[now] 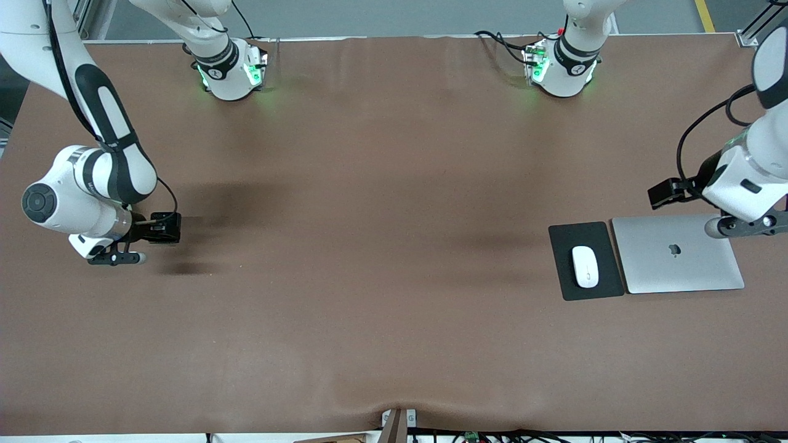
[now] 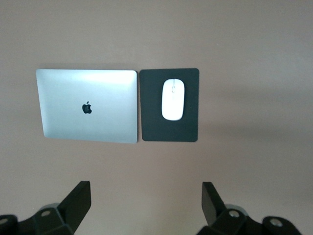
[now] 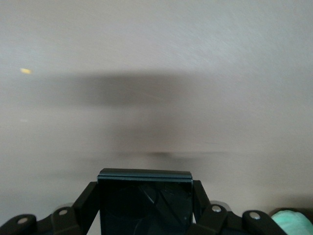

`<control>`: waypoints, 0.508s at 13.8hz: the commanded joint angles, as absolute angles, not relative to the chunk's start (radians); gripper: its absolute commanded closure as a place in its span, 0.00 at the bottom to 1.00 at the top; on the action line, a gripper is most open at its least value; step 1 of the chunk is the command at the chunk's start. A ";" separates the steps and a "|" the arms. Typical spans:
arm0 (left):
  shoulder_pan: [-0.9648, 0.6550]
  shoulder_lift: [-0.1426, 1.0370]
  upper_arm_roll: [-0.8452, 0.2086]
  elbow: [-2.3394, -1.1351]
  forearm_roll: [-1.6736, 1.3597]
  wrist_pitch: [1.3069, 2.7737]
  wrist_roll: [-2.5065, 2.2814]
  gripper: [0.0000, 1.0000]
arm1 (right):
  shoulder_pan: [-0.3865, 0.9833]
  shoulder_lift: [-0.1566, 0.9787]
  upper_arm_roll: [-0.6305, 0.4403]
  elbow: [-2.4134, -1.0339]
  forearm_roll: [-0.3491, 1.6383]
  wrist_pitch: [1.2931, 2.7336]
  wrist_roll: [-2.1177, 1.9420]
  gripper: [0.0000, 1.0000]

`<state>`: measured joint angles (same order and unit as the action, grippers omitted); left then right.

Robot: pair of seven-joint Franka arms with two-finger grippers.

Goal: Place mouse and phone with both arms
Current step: 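Carry the phone toward the plush toy while the left gripper withdraws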

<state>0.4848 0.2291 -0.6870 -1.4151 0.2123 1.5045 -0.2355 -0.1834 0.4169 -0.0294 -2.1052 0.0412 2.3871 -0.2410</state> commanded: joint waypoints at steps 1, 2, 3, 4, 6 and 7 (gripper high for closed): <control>0.485 0.149 -0.672 -1.394 0.146 1.430 -0.169 0.00 | -0.254 0.446 -0.006 -2.111 0.028 2.411 -0.256 1.00; 0.442 0.117 -0.622 -1.403 0.129 1.428 -0.169 0.00 | -0.271 0.459 -0.006 -2.109 0.028 2.421 -0.258 1.00; 0.369 0.097 -0.539 -1.420 0.111 1.428 -0.164 0.00 | -0.279 0.465 -0.006 -2.109 0.028 2.430 -0.261 1.00; 0.317 0.081 -0.466 -1.427 0.083 1.428 -0.158 0.00 | -0.287 0.472 -0.006 -2.109 0.028 2.436 -0.261 1.00; 0.220 0.039 -0.352 -1.465 0.051 1.428 -0.156 0.00 | -0.308 0.486 -0.006 -2.108 0.028 2.434 -0.261 1.00; 0.163 0.005 -0.304 -1.497 0.051 1.428 -0.156 0.00 | -0.314 0.492 -0.006 -2.105 0.028 2.436 -0.262 1.00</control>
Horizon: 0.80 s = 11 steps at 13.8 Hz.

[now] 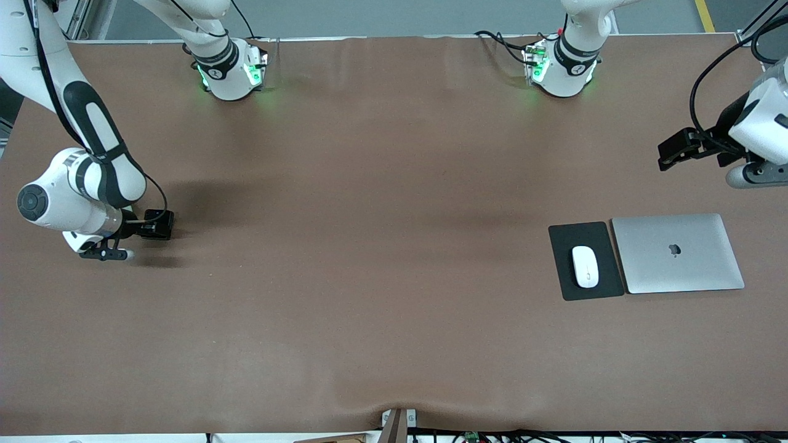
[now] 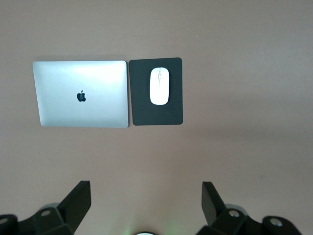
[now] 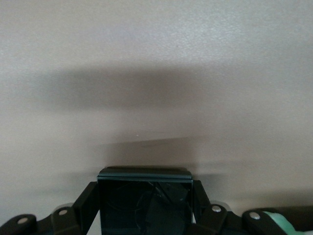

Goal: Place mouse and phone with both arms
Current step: 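Lower the phone beside the plush toy and open the right gripper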

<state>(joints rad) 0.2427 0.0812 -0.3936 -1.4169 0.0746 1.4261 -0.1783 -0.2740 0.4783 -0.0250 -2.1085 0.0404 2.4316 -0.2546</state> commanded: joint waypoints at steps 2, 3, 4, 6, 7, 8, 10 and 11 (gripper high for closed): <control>0.025 -0.040 -0.166 -1.548 0.049 1.428 -0.156 0.00 | -0.307 0.492 -0.006 -2.102 0.028 2.434 -0.278 0.70; -0.004 -0.057 -0.132 -1.563 0.049 1.428 -0.156 0.00 | -0.307 0.492 -0.006 -2.099 0.028 2.437 -0.287 0.02; -0.009 -0.075 -0.127 -1.581 0.049 1.428 -0.156 0.00 | -0.310 0.491 -0.005 -2.094 0.029 2.433 -0.288 0.00; -0.009 -0.124 -0.117 -1.640 0.013 1.428 -0.160 0.00 | -0.298 0.473 -0.002 -2.080 0.029 2.422 -0.288 0.00; -0.009 -0.139 -0.100 -1.653 0.009 1.430 -0.158 0.00 | -0.290 0.457 0.003 -2.060 0.029 2.418 -0.284 0.00; -0.006 -0.143 -0.100 -1.652 0.009 1.431 -0.158 0.00 | -0.260 0.439 0.002 -2.037 0.029 2.370 -0.278 0.00; 0.002 -0.143 -0.089 -1.646 0.006 1.433 -0.155 0.00 | -0.207 0.408 -0.002 -1.961 0.028 2.219 -0.259 0.00; 0.003 -0.143 -0.089 -1.644 0.006 1.431 -0.155 0.00 | -0.196 0.396 -0.003 -1.929 0.026 2.162 -0.244 0.00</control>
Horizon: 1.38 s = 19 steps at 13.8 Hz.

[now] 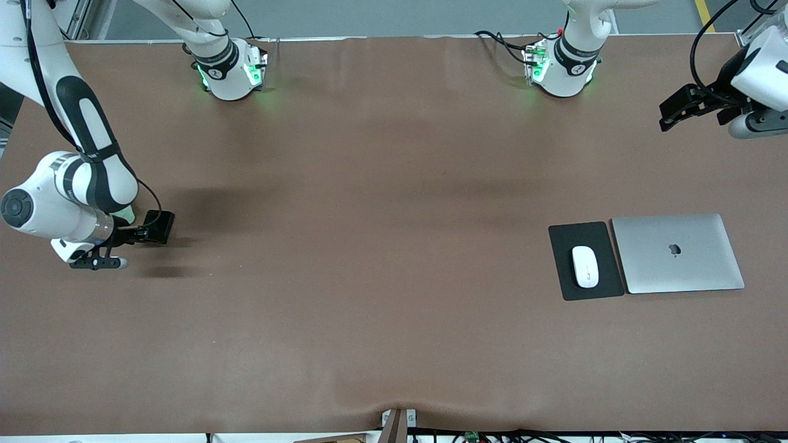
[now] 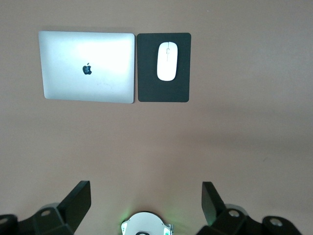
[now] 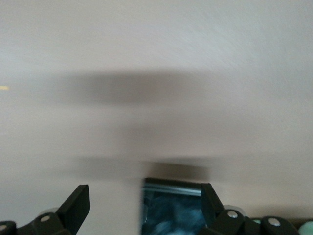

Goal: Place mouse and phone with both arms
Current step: 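Lower the phone beside the plush toy and open the right gripper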

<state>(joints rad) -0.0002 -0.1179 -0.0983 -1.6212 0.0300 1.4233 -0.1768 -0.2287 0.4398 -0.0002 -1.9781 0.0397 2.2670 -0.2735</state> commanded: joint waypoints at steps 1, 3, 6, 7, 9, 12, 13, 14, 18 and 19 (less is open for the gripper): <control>0.003 -0.137 -0.089 -1.638 0.003 1.433 -0.156 0.00 | -0.187 0.385 -0.003 -1.899 0.026 2.108 -0.235 0.00; 0.003 -0.120 -0.089 -1.625 0.003 1.433 -0.158 0.00 | -0.164 0.362 -0.003 -1.852 0.026 2.024 -0.213 0.00; 0.006 -0.092 -0.087 -1.597 0.006 1.433 -0.158 0.00 | -0.112 0.316 -0.002 -1.774 0.026 1.851 -0.117 0.00; 0.006 -0.091 -0.087 -1.598 0.005 1.433 -0.158 0.00 | -0.103 0.296 0.002 -1.749 0.026 1.794 -0.088 0.00; 0.005 -0.091 -0.087 -1.600 0.005 1.442 -0.156 0.00 | -0.072 0.259 0.003 -1.698 0.028 1.717 -0.042 0.00; 0.012 -0.094 -0.089 -1.601 0.002 1.454 -0.155 0.00 | -0.040 0.203 0.003 -1.623 0.028 1.663 -0.006 0.00; 0.012 -0.097 -0.089 -1.605 -0.008 1.454 -0.155 0.00 | -0.038 0.192 0.003 -1.583 0.028 1.628 -0.006 0.00; 0.012 -0.101 -0.089 -1.608 -0.012 1.454 -0.155 0.00 | -0.038 0.187 0.005 -1.538 0.028 1.579 -0.003 0.00; 0.012 -0.109 -0.089 -1.609 -0.012 1.453 -0.155 0.00 | -0.032 0.089 0.028 -1.471 0.032 1.447 0.060 0.00; 0.012 -0.110 -0.089 -1.609 -0.012 1.453 -0.155 0.00 | -0.025 0.066 0.029 -1.476 0.031 1.437 0.063 0.00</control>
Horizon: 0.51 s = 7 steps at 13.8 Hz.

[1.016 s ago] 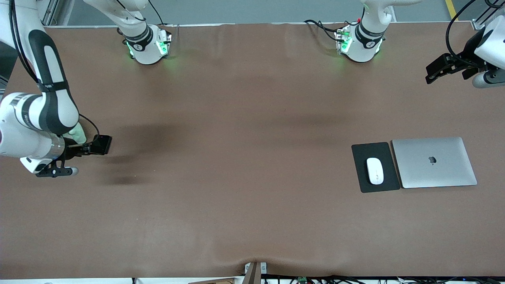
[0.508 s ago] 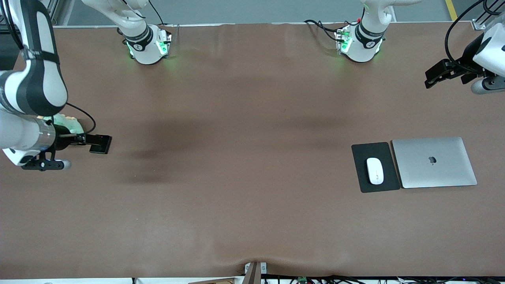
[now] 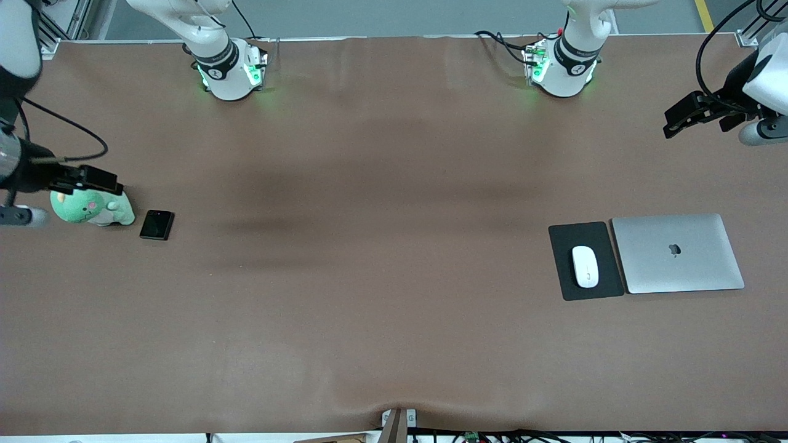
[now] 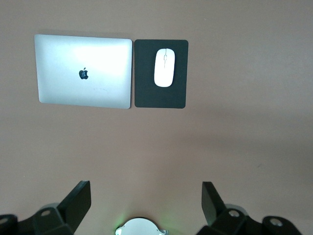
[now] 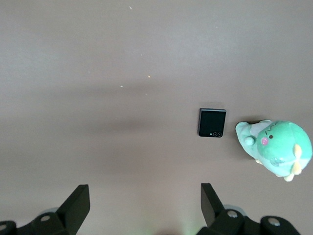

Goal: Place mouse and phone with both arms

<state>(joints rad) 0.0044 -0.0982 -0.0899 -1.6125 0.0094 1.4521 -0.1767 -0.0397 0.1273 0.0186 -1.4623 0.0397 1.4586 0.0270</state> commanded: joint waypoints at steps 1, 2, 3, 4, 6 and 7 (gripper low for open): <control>0.012 -0.113 -0.089 -1.611 -0.012 1.453 -0.155 0.00 | -0.012 0.048 0.029 -1.485 0.029 1.433 0.064 0.00; 0.012 -0.118 -0.089 -1.612 -0.012 1.450 -0.155 0.00 | -0.011 0.026 0.029 -1.503 0.028 1.433 0.071 0.00; 0.012 -0.120 -0.089 -1.611 -0.012 1.447 -0.153 0.00 | -0.009 0.009 0.029 -1.515 0.028 1.434 0.072 0.00; 0.012 -0.124 -0.089 -1.611 -0.012 1.447 -0.155 0.00 | -0.002 -0.004 0.029 -1.528 0.028 1.437 0.078 0.00; 0.011 -0.124 -0.089 -1.606 -0.014 1.447 -0.155 0.00 | 0.003 -0.017 0.029 -1.542 0.028 1.443 0.113 0.00; 0.011 -0.123 -0.089 -1.603 -0.012 1.447 -0.155 0.00 | 0.008 -0.017 0.031 -1.542 0.028 1.443 0.120 0.00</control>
